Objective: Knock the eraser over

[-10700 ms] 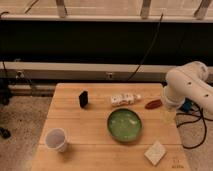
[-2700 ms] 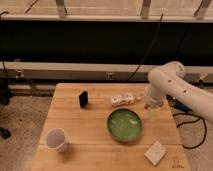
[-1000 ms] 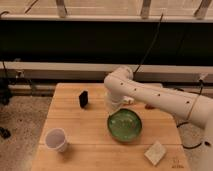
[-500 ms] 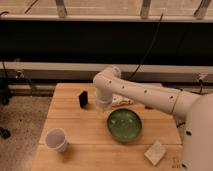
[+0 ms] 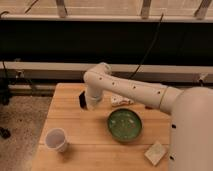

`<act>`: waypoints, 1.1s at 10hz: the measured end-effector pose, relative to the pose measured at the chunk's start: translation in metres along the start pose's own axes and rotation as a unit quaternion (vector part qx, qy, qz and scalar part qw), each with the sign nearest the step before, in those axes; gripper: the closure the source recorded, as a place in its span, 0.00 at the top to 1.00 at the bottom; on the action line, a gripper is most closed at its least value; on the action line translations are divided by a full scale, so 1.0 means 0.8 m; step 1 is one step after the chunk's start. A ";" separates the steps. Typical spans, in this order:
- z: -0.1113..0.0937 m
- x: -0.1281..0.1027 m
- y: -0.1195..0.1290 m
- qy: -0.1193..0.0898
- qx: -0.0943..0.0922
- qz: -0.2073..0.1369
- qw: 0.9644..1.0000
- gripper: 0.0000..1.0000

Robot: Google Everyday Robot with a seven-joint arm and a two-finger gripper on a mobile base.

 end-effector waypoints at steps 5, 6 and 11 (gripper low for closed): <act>0.027 0.011 -0.044 0.025 0.008 -0.002 1.000 0.00; 0.032 0.012 -0.052 0.030 0.012 -0.001 0.999 0.00; 0.041 0.024 -0.104 0.061 0.036 -0.004 0.997 0.00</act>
